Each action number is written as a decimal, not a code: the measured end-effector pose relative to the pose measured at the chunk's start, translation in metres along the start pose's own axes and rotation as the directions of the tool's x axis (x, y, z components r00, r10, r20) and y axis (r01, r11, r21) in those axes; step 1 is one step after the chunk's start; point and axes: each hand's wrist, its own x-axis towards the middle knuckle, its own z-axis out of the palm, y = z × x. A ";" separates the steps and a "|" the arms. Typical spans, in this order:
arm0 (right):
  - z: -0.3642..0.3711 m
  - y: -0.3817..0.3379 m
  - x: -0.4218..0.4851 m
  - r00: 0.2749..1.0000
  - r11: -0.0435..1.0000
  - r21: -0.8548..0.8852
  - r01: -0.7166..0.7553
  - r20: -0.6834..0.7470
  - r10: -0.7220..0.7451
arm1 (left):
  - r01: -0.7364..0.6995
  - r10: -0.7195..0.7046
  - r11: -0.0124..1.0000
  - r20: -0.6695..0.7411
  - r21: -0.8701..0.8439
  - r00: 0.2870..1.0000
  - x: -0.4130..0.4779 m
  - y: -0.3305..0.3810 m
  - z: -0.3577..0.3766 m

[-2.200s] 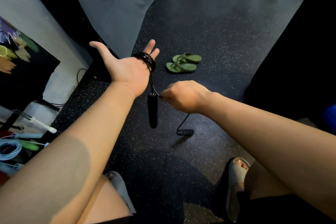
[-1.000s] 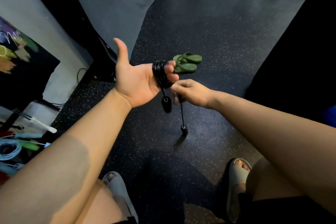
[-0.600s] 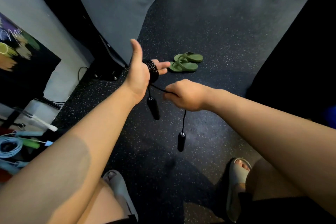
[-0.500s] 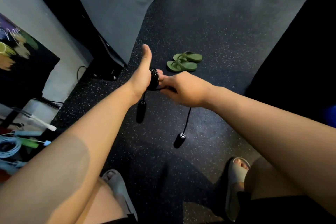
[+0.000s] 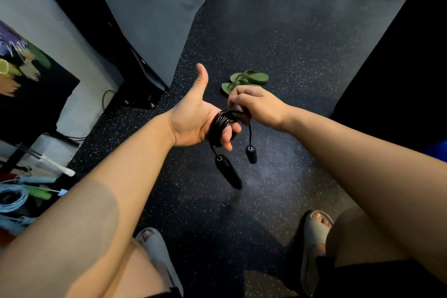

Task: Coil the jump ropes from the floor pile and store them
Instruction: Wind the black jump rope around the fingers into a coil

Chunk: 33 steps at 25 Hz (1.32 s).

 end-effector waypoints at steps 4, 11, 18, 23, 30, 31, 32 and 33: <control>-0.006 0.018 -0.001 0.998 0.997 0.042 -0.069 0.007 0.069 | -0.158 0.160 0.961 -0.011 -0.228 0.987 -0.005 0.005 -0.003; 0.005 0.048 -0.008 0.958 0.936 -0.291 -0.196 0.149 0.246 | -0.495 0.395 0.667 -0.299 -0.557 0.868 -0.014 0.008 -0.014; 0.017 0.036 -0.006 0.947 0.793 -0.610 0.000 0.256 0.197 | -0.723 0.474 0.488 -0.547 -0.489 0.690 -0.011 0.007 -0.022; 0.029 -0.005 -0.013 0.941 0.692 -0.651 0.312 0.310 -0.133 | -0.505 0.300 0.847 -0.636 -0.165 0.711 0.002 -0.005 -0.030; 0.003 -0.023 -0.007 0.893 0.630 -0.642 0.437 0.223 -0.391 | -0.052 0.080 0.990 -0.217 0.134 0.973 0.003 -0.011 -0.012; -0.002 -0.024 -0.006 0.898 0.656 -0.621 0.429 0.214 -0.384 | -0.017 0.041 0.991 -0.187 0.130 0.982 0.002 -0.011 -0.008; -0.007 -0.025 -0.006 0.899 0.670 -0.606 0.429 0.212 -0.384 | -0.001 0.019 0.993 -0.153 0.120 0.988 0.000 -0.009 -0.004; -0.011 -0.026 -0.006 0.899 0.676 -0.599 0.430 0.211 -0.385 | 0.005 0.009 0.994 -0.120 0.113 0.993 -0.001 -0.007 -0.001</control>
